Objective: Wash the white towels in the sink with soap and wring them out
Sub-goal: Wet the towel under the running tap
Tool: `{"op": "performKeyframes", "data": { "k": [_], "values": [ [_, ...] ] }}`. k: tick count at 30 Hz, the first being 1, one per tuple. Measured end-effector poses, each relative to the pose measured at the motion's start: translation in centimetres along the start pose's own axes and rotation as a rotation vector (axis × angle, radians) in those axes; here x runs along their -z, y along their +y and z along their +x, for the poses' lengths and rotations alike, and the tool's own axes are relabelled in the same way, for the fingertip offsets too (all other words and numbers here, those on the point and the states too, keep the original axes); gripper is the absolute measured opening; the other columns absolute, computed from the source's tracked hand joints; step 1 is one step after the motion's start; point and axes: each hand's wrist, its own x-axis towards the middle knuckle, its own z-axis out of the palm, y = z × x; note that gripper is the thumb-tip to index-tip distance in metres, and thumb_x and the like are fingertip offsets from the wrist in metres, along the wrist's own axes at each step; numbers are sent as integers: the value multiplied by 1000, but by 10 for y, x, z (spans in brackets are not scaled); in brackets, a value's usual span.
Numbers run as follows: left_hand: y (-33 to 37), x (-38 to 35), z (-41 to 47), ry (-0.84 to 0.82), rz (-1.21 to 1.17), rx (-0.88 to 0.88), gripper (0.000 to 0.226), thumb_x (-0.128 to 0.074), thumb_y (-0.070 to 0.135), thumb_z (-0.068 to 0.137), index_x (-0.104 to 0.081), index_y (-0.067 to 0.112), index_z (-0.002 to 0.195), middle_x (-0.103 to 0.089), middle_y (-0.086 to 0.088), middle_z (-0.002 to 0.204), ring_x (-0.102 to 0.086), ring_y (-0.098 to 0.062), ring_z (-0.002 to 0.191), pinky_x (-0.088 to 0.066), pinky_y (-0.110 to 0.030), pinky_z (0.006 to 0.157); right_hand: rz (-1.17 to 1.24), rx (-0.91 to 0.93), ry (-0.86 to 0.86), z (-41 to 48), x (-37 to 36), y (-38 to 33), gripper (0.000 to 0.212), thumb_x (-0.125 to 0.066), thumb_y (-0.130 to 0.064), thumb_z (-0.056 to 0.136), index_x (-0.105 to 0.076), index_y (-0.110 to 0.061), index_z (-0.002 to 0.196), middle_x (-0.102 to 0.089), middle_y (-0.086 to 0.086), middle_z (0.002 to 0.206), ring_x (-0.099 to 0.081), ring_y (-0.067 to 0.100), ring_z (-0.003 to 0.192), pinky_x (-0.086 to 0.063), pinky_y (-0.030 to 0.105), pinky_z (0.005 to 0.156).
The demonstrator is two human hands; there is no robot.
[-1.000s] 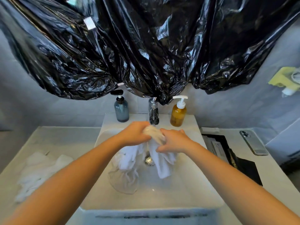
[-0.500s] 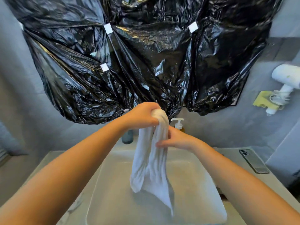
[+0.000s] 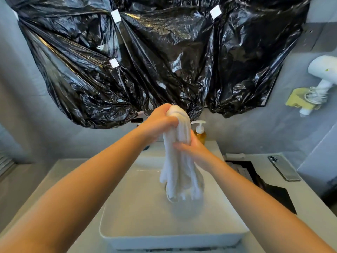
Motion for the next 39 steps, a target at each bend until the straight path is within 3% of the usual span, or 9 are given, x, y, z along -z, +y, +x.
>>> {"op": "performKeyframes", "data": {
  "k": [10,15,18,21,25,28,33,37,39],
  "values": [
    [-1,-46,13,65,-470,100,46,-49,2,58,-57,4,103,-60,-13,90,-59,-27,86,-51,-36,73,-83,-400,66,-33,-4,77,101,-91,-67,43,-59,-24,129,-69,0,122,-65,22,114,-49,48,103],
    [-33,-7,2,83,-485,73,49,-50,-3,61,-54,-1,110,-63,-16,96,-62,-29,91,-54,-37,76,-140,-411,140,-34,21,72,37,-74,-23,88,-52,-22,118,-62,-4,107,-58,21,107,-48,34,93],
    [-97,26,-22,165,-262,220,37,-57,-11,79,-57,3,112,-65,-10,102,-62,-27,101,-56,-28,79,-363,-336,111,-29,44,71,28,-68,-7,88,-58,-23,109,-63,-3,94,-62,23,99,-50,27,75],
    [-178,39,-44,184,-81,456,25,-62,-12,84,-60,5,102,-64,-14,102,-60,-37,111,-51,-41,93,-813,-343,-76,-16,47,84,26,-69,-19,82,-52,-27,99,-60,-1,92,-60,23,90,-48,35,74],
    [-261,24,-61,59,443,625,19,-79,17,80,-61,12,84,-61,-7,84,-60,-28,88,-45,-34,72,-1188,-384,-244,-9,32,123,32,-66,-32,84,-47,-28,110,-63,-2,99,-57,25,90,-34,36,75],
    [-281,8,-66,-84,818,700,50,-75,39,81,-56,13,120,-60,-11,121,-57,-30,112,-45,-35,89,-1248,-393,-288,-11,16,156,32,-65,-37,85,-49,-28,111,-67,-3,98,-59,24,88,-36,35,86],
    [-286,-28,-57,-392,1208,433,108,-72,49,80,1,26,156,-9,-6,162,-10,-29,150,-15,-52,118,-1349,-296,-233,-8,9,185,43,-62,-48,81,-51,-29,118,-68,-6,101,-63,22,96,-39,39,93],
    [-292,-47,-45,-350,1374,291,74,-63,50,85,-29,22,145,-48,-3,136,-48,-26,124,-37,-40,101,-1361,-265,-288,-5,13,199,44,-63,-52,81,-52,-28,116,-66,-7,98,-64,22,91,-37,35,82],
    [-294,-40,-39,-247,1124,353,53,-62,49,83,-49,22,127,-59,1,119,-58,-24,110,-45,-35,89,-1147,-305,-175,-8,20,202,45,-70,-46,74,-60,-25,112,-69,-3,94,-65,25,86,-43,31,74]
  ]
}}
